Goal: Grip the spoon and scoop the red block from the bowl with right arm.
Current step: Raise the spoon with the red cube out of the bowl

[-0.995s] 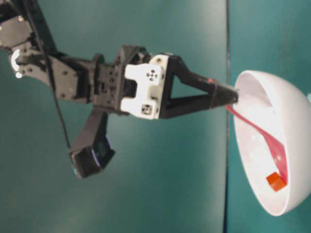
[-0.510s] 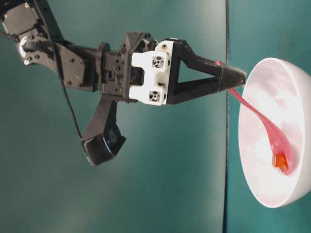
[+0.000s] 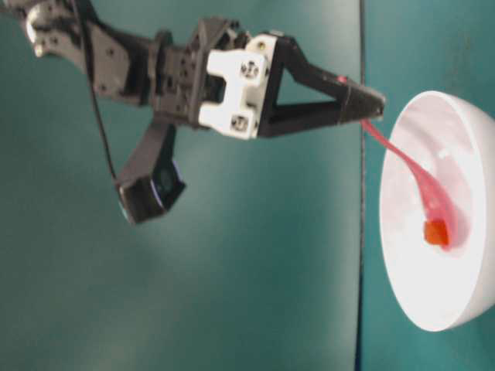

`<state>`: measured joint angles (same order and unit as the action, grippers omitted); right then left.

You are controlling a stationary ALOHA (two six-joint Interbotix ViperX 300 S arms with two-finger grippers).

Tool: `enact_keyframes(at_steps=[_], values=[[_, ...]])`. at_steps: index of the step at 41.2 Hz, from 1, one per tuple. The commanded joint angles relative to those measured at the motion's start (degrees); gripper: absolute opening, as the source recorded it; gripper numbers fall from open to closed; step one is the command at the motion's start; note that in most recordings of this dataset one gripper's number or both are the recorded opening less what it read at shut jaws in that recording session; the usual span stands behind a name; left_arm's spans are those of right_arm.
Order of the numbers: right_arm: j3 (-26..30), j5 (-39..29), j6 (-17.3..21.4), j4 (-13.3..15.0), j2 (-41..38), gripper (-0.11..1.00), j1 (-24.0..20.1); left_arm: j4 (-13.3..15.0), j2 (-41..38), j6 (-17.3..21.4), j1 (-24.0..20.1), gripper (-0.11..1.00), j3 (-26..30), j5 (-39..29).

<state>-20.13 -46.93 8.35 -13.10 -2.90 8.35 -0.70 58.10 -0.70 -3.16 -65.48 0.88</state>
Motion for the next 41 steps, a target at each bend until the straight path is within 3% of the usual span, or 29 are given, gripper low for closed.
enact_keyframes(at_steps=[1,18,41], values=[[-1.58,3.43,0.79,-0.53,3.6,0.24,-0.88,-0.09,-0.18,-0.09,-0.18,0.0,1.49,0.18],[-11.34,17.05,1.76,-0.44,10.37,0.24,-4.66,-0.09,-0.18,-0.09,-0.09,0.0,1.49,0.09],[-10.55,16.35,1.76,-0.26,18.37,0.24,-5.36,-0.09,-0.18,-0.26,-0.09,0.0,1.58,0.09]])
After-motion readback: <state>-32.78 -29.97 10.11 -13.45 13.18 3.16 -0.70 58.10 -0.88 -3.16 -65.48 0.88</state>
